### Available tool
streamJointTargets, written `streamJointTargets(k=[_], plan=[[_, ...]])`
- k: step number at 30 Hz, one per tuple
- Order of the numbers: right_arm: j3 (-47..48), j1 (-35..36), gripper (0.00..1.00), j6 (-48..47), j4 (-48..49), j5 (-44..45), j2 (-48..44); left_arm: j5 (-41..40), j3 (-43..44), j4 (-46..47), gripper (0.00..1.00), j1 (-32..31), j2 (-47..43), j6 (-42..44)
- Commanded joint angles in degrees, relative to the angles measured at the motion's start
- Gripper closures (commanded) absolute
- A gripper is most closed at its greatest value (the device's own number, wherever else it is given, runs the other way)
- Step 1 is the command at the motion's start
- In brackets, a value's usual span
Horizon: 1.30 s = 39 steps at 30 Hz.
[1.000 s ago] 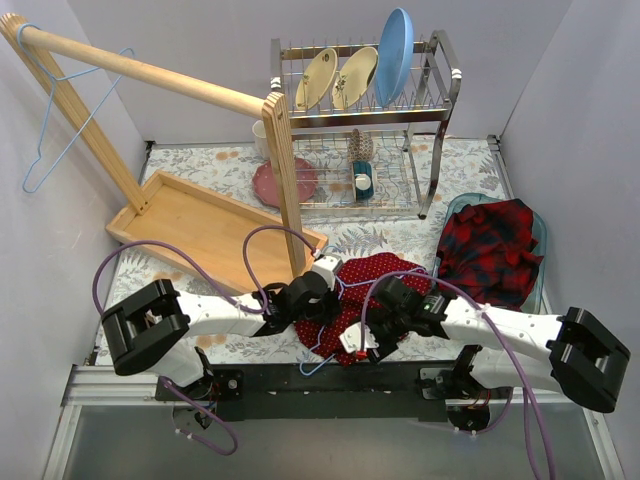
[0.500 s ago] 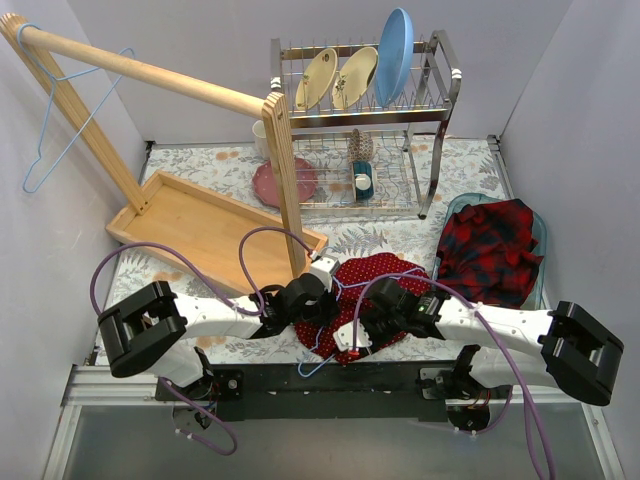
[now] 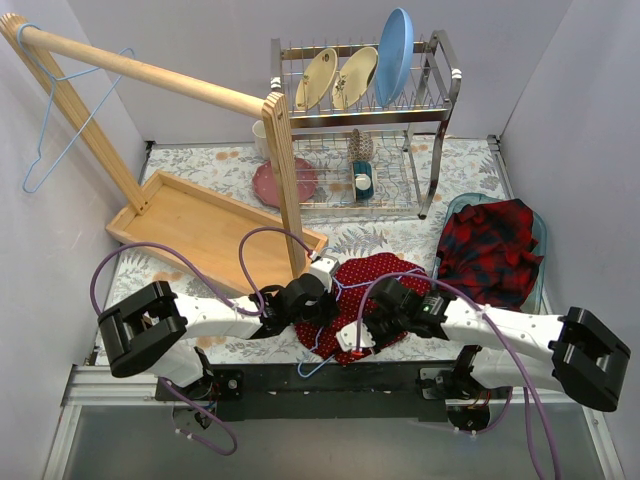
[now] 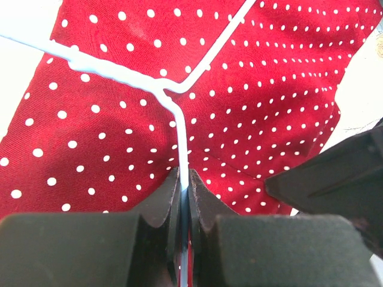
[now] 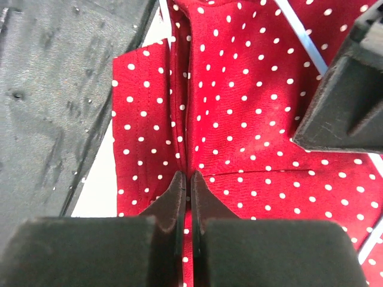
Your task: Place the skirt on the hanger
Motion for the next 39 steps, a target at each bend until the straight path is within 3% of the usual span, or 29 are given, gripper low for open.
streamJointTargets(k=[1,19,29,39], plan=[[3.8,-0.4,0.99,-0.7,-5.3,-1.0,-3.4,-1.0,-0.4,0.1,1.0,0.4,-0.4,1.6],[16.9,-5.7,0.99,-11.5,-33.5,-10.1,-14.7,-4.6,3.1,-2.6,1.0,0.4,-1.9,5.5],[25.3,-12.1,0.99,-15.5,-47.3,-18.4,-19.2,-9.8,11.3,-5.8,1.0,0.4,-2.7,9.9],[32.5,-14.5,0.99,-15.6,-52.0,-18.9,-22.5,-14.5,19.1,-6.4,1.0,0.4,-0.8,12.3]])
